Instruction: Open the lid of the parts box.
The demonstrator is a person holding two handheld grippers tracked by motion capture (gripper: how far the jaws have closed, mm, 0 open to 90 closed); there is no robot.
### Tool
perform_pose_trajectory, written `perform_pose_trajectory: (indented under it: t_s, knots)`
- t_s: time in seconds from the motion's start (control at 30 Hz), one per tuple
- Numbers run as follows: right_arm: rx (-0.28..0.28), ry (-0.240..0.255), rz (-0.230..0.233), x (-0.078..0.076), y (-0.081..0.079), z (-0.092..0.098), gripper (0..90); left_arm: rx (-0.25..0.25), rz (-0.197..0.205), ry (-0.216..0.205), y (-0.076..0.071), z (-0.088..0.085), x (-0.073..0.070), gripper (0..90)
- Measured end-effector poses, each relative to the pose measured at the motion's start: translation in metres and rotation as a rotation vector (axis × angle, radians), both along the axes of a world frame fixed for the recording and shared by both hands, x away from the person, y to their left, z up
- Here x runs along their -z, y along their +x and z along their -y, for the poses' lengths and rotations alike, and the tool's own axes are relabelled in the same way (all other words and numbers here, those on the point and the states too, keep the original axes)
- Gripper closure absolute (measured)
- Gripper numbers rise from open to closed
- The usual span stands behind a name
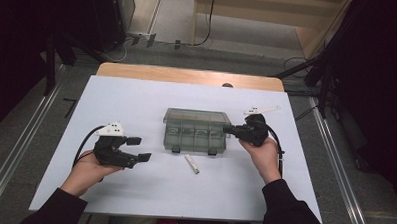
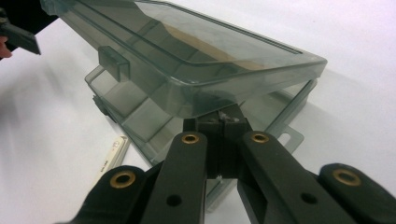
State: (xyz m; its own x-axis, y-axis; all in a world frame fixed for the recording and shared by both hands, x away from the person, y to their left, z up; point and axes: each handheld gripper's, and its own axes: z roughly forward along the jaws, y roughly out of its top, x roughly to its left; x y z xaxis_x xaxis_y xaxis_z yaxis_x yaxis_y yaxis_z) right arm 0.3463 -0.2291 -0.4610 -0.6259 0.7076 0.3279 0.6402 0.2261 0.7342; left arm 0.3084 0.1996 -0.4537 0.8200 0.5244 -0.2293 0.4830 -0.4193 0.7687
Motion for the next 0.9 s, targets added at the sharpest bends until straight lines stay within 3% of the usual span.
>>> perform_pose_trajectory:
  t_s: [0.3, 0.5, 0.63, 0.8, 0.9]
  knots:
    - [0.002, 0.006, -0.002, -0.001, 0.0, -0.001, 90.0, -0.005, 0.01, -0.014, 0.017, 0.01, -0.007, 25.3]
    - [0.004, 0.009, -0.002, -0.001, 0.0, -0.001, 90.0, 0.01, 0.006, 0.0, 0.029, 0.018, -0.012, 25.4]
    - [0.008, 0.004, 0.009, -0.002, -0.001, -0.001, 90.0, 0.011, 0.024, -0.007, 0.039, 0.021, -0.016, 26.3]
    - [0.011, 0.008, 0.014, -0.002, -0.001, -0.001, 90.0, 0.019, 0.004, -0.027, 0.056, 0.023, -0.014, 27.9]
    - [0.005, 0.008, 0.009, -0.002, -0.001, -0.002, 90.0, 0.006, 0.02, -0.019, 0.062, 0.027, -0.01, 27.9]
